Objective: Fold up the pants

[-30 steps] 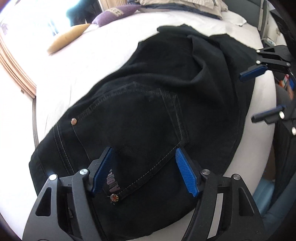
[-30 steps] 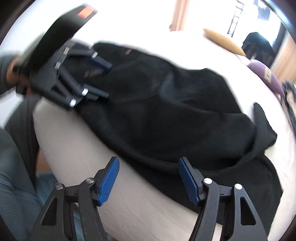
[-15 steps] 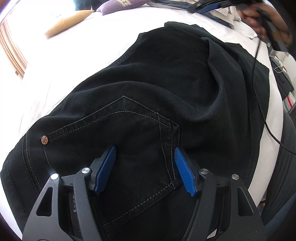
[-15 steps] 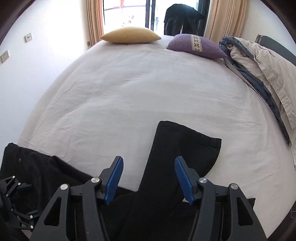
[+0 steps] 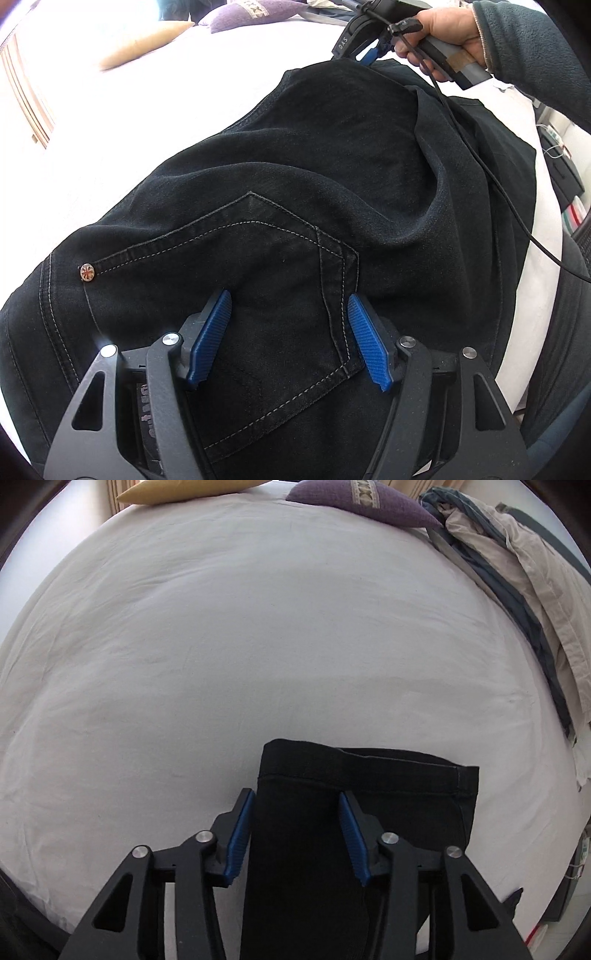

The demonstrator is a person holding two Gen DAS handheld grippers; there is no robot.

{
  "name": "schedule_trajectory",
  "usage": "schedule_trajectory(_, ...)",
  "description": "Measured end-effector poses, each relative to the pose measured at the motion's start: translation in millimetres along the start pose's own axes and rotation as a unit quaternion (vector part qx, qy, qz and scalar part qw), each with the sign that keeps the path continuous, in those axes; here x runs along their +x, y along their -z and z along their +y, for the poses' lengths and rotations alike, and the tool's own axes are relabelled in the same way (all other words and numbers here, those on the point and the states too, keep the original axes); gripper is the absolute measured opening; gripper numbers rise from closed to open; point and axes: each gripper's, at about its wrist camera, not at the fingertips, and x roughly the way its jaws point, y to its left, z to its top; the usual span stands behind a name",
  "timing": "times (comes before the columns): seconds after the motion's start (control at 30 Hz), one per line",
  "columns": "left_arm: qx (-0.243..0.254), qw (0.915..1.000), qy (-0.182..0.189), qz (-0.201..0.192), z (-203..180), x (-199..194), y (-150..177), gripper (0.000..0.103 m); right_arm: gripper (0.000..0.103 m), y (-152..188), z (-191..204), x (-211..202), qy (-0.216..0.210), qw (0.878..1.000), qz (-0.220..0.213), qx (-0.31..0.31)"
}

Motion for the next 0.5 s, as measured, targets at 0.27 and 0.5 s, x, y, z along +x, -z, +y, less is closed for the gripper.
schedule_trajectory(0.27, -0.004, 1.0000, -0.002, -0.002, 0.4, -7.9, 10.4, 0.065, 0.005, 2.7, -45.6, -43.1, -0.055, 0.995, -0.053, 0.060)
schedule_trajectory(0.5, -0.023, 0.9997, -0.006, -0.008, 2.3, -12.8, 9.8, 0.065, 0.005, 22.8, -126.8, -180.4, -0.163, 0.947, -0.237, 0.145)
